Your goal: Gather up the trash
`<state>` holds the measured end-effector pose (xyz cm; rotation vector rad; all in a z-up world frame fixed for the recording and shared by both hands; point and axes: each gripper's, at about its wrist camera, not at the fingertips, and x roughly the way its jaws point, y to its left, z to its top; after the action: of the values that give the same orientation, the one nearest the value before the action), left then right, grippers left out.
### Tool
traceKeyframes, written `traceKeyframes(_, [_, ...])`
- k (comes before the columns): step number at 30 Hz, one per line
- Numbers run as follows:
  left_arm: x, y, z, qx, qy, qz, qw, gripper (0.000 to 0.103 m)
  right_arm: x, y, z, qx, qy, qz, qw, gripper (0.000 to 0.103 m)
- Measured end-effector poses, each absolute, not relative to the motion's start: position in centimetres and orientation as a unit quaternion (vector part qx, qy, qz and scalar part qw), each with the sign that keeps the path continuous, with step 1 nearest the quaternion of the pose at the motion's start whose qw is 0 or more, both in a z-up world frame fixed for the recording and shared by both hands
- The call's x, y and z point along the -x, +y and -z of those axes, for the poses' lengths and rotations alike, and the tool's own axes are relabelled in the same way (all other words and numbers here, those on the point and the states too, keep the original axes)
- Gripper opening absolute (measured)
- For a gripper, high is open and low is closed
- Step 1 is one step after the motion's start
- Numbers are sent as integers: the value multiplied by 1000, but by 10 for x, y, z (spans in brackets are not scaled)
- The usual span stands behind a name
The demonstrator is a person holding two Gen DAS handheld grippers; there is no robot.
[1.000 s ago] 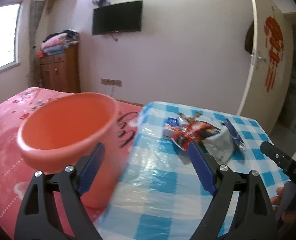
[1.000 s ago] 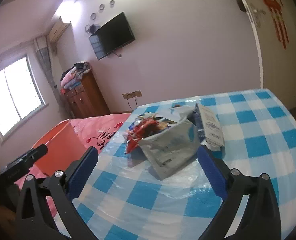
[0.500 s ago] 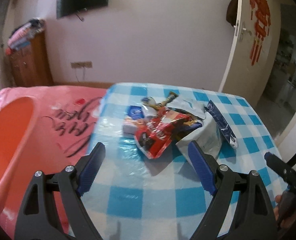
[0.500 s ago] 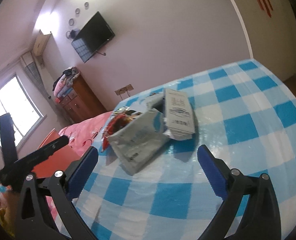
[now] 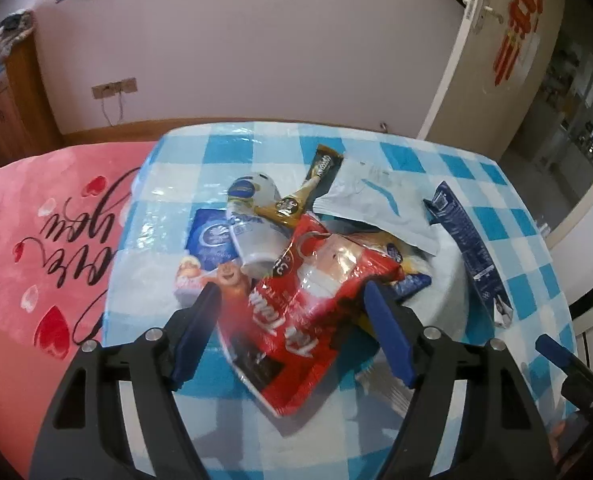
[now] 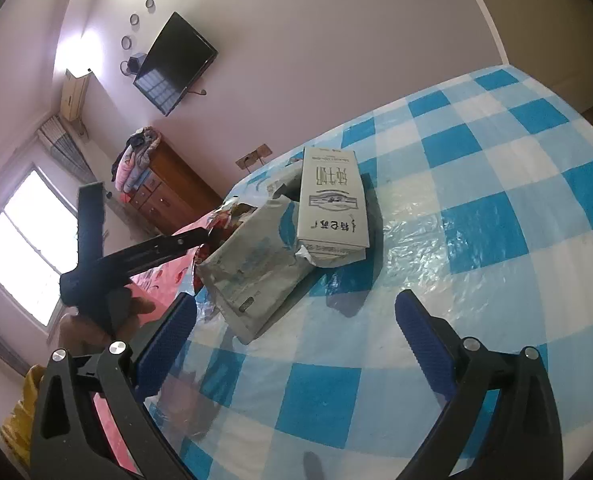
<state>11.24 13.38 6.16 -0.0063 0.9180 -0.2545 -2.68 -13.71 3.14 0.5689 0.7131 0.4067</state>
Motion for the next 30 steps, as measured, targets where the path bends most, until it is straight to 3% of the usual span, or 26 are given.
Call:
traceKeyframes(10, [-119,121,-41,-11,466,136,874,74,19,-149,-20,-292,359,-189,866,98])
traceKeyframes(15, [-112,119,-41,-5,466,133,875,63,19,-147,-22,-288,360,-195,866,98])
traceKeyframes(30, [-31,47,-36,-22,479,208,852,61,14,-144,-18,-288,382,-198,855,98])
